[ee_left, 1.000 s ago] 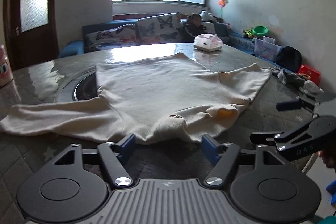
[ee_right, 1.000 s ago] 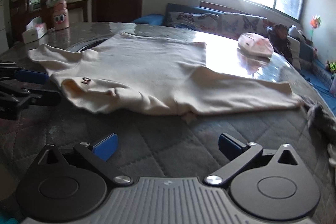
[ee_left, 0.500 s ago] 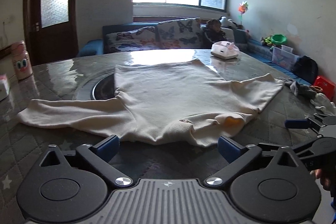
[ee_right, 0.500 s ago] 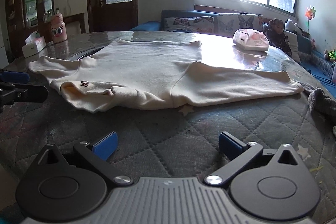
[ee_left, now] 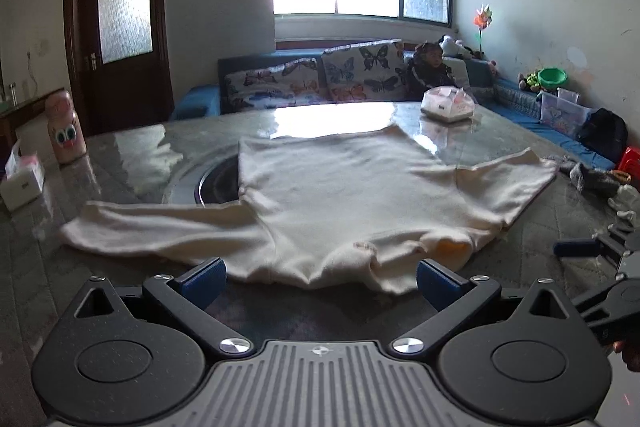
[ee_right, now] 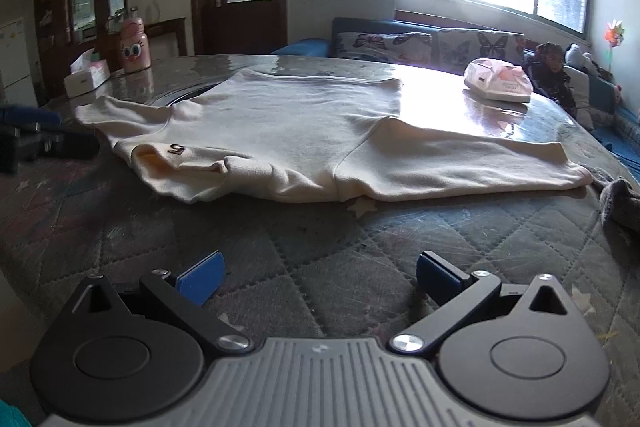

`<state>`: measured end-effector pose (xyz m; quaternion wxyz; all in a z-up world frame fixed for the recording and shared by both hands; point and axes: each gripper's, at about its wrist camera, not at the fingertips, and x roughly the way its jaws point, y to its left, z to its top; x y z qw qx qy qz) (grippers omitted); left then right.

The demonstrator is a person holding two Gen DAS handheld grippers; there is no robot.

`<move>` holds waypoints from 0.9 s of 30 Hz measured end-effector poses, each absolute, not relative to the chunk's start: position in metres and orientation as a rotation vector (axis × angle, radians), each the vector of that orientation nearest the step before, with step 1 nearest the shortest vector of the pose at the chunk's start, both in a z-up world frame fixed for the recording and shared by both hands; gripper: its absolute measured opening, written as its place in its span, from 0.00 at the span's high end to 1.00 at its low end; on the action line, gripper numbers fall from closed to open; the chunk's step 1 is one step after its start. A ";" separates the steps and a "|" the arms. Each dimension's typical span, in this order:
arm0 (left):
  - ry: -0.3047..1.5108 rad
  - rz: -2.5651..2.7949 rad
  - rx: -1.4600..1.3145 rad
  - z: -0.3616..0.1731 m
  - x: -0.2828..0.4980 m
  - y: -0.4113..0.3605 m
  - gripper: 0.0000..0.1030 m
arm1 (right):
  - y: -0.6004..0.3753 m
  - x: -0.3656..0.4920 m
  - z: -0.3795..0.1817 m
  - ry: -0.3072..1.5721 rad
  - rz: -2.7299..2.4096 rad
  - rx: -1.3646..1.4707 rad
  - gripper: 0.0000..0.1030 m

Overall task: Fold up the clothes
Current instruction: 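Move both grippers back over the flattened sweatshirt to survey it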

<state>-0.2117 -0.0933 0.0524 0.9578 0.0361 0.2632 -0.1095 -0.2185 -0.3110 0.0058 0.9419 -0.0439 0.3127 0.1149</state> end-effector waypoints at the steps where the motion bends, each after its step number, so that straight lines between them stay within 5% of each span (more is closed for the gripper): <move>1: 0.529 -0.223 0.074 0.055 -0.211 -0.094 0.00 | -0.311 -0.218 0.006 0.641 0.236 -0.090 0.00; 27: 0.554 -0.417 0.171 0.062 -0.117 -0.161 0.01 | -0.339 -0.141 0.037 0.662 0.065 -0.129 0.00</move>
